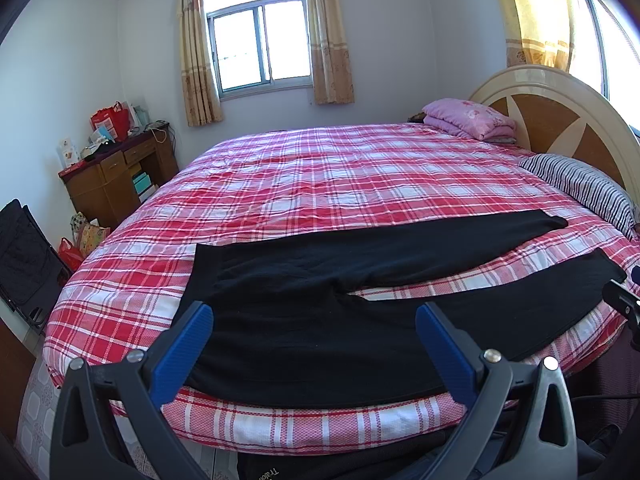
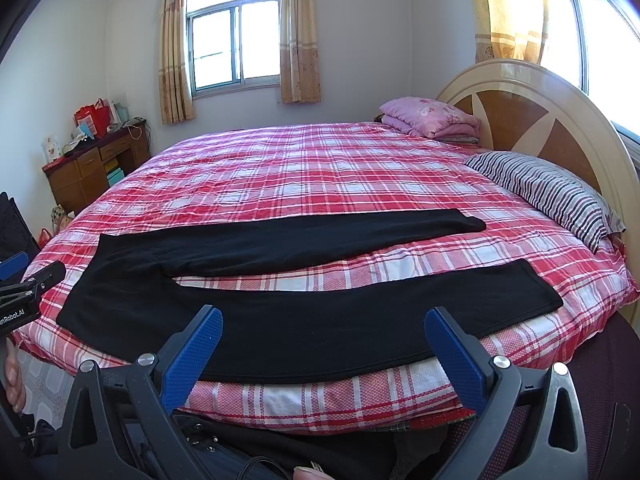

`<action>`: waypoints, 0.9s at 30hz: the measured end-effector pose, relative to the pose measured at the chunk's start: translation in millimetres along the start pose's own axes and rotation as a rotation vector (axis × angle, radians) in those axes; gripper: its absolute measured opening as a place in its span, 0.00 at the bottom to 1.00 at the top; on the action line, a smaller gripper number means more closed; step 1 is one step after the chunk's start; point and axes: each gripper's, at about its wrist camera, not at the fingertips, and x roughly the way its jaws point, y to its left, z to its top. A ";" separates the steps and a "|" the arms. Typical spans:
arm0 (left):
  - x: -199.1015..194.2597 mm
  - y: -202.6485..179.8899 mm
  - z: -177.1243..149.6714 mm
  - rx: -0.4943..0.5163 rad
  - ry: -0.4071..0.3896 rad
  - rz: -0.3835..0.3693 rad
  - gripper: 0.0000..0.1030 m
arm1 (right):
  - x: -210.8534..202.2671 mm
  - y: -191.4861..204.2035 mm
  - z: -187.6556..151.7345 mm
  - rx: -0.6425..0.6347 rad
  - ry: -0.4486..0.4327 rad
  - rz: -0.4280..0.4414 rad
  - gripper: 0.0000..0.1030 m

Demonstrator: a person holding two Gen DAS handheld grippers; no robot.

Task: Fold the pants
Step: 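Move both grippers toward the waistband of the black pants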

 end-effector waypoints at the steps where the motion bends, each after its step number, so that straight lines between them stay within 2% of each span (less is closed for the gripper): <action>1: 0.6 0.2 0.0 0.000 0.001 0.000 1.00 | 1.2 -0.5 -0.1 0.001 0.001 0.000 0.99; 11: 8.8 -1.7 -3.4 0.010 0.018 0.003 1.00 | 8.0 -1.5 -5.8 -0.008 0.013 0.007 0.99; 17: 34.7 5.4 -7.6 0.016 0.062 -0.004 1.00 | 18.9 -9.3 -8.3 -0.021 0.006 0.074 0.99; 22: 76.0 47.1 -2.8 -0.024 0.087 0.085 1.00 | 45.1 -16.3 -9.8 -0.044 0.029 0.089 0.99; 25: 110.7 86.0 6.3 -0.049 0.103 0.176 1.00 | 69.6 -19.2 -4.7 -0.071 0.054 0.097 0.99; 27: 138.2 110.3 12.3 -0.058 0.138 0.182 1.00 | 87.3 -19.4 0.6 -0.102 0.072 0.084 0.99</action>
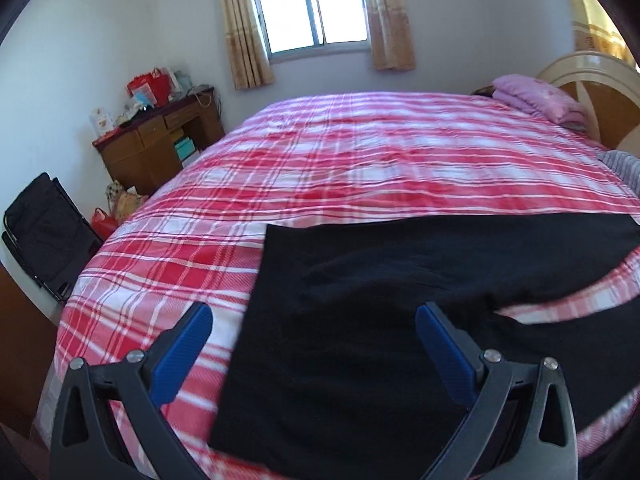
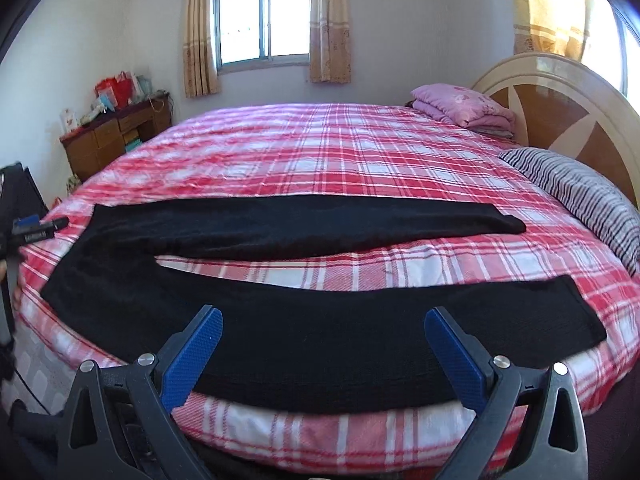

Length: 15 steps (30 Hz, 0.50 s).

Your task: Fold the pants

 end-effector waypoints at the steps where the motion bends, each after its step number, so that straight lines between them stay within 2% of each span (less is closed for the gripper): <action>1: 14.3 8.0 4.6 -0.006 0.021 0.010 1.00 | 9.3 -1.0 4.0 -0.019 0.009 0.004 0.99; 4: 51.5 26.7 16.7 -0.015 0.063 0.046 1.00 | 36.9 -7.6 14.8 -0.057 0.037 -0.021 0.99; 8: 87.4 37.1 31.8 -0.045 0.118 0.011 1.00 | 62.6 -19.6 29.7 -0.089 0.059 -0.038 0.99; 11: 115.3 37.9 42.4 -0.081 0.165 -0.040 0.89 | 78.1 -34.1 41.9 -0.082 0.071 -0.038 0.98; 15: 151.2 33.5 49.4 -0.072 0.237 -0.047 0.74 | 97.8 -60.3 59.2 -0.051 0.103 -0.062 0.90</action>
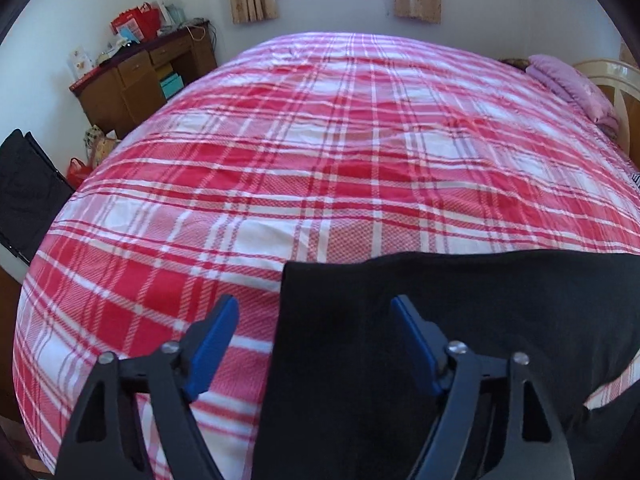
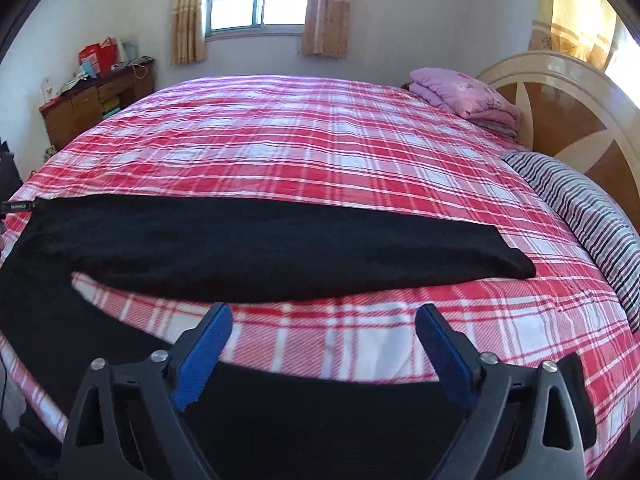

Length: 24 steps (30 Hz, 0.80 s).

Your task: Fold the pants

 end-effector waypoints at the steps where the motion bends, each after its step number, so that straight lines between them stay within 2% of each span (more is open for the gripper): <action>1: 5.5 -0.2 1.7 0.007 0.013 0.006 0.68 | 5.5 -11.3 4.9 0.019 0.014 -0.003 0.89; 3: 18.4 -0.1 3.7 0.014 0.055 0.001 0.60 | 14.5 -29.5 13.5 0.058 0.028 -0.013 0.89; 5: 25.6 3.5 2.3 0.001 0.087 -0.046 0.52 | 24.8 -54.5 21.4 0.106 0.042 -0.030 0.85; 8: 25.0 10.5 0.7 -0.024 0.088 -0.099 0.48 | 43.7 -90.1 35.1 0.163 0.080 -0.057 0.74; 11: 24.4 17.8 0.7 -0.053 0.086 -0.176 0.39 | 61.4 -125.3 47.8 0.223 0.105 -0.086 0.73; 13: 25.7 22.9 1.5 -0.076 0.088 -0.237 0.28 | 72.8 -145.8 54.7 0.262 0.119 -0.103 0.71; 14: 27.0 25.4 2.6 -0.090 0.090 -0.263 0.26 | 80.5 -157.7 59.4 0.278 0.127 -0.118 0.68; 15: 28.3 25.7 3.7 -0.094 0.094 -0.271 0.23 | 86.6 -164.0 62.5 0.283 0.136 -0.128 0.65; 18: 28.7 23.0 6.3 -0.086 0.098 -0.276 0.18 | 111.0 -188.3 71.9 0.297 0.172 -0.162 0.64; 24: 32.2 16.1 10.6 -0.066 0.111 -0.250 0.18 | 160.7 -227.3 80.7 0.327 0.259 -0.182 0.64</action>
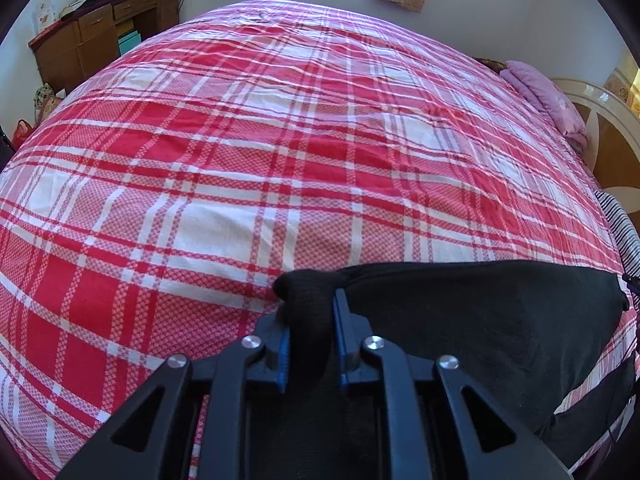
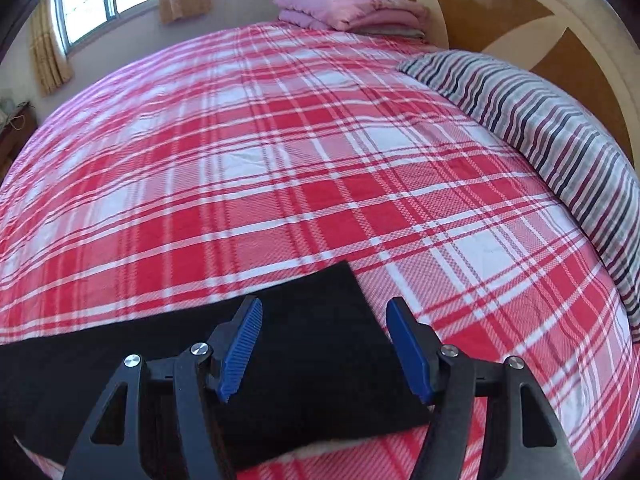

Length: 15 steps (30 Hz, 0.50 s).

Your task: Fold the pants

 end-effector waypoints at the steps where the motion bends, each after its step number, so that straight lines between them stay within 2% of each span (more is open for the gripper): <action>1: 1.3 0.1 0.7 0.000 0.001 0.002 0.18 | 5.6 -2.8 3.1 0.005 0.011 0.001 0.64; 7: 4.7 -6.5 0.4 0.040 -0.004 0.039 0.18 | 39.3 -10.8 9.8 -0.006 0.086 0.029 0.64; 10: 6.2 -9.6 0.8 0.058 -0.013 0.052 0.18 | 44.4 -10.4 12.5 -0.017 0.080 0.057 0.64; 11: 7.2 -10.1 1.2 0.063 -0.015 0.055 0.18 | 45.3 -10.0 13.9 -0.026 0.080 0.067 0.58; 12: 7.4 -10.3 1.3 0.063 -0.015 0.055 0.18 | 45.2 -9.1 15.0 -0.038 0.077 0.087 0.44; 13: 7.9 -10.6 1.8 0.065 -0.016 0.055 0.18 | 45.0 -7.2 16.0 -0.050 0.079 0.106 0.38; 15: 7.4 -10.5 3.4 0.066 -0.021 0.048 0.18 | 41.2 -1.6 16.3 -0.078 0.079 0.115 0.16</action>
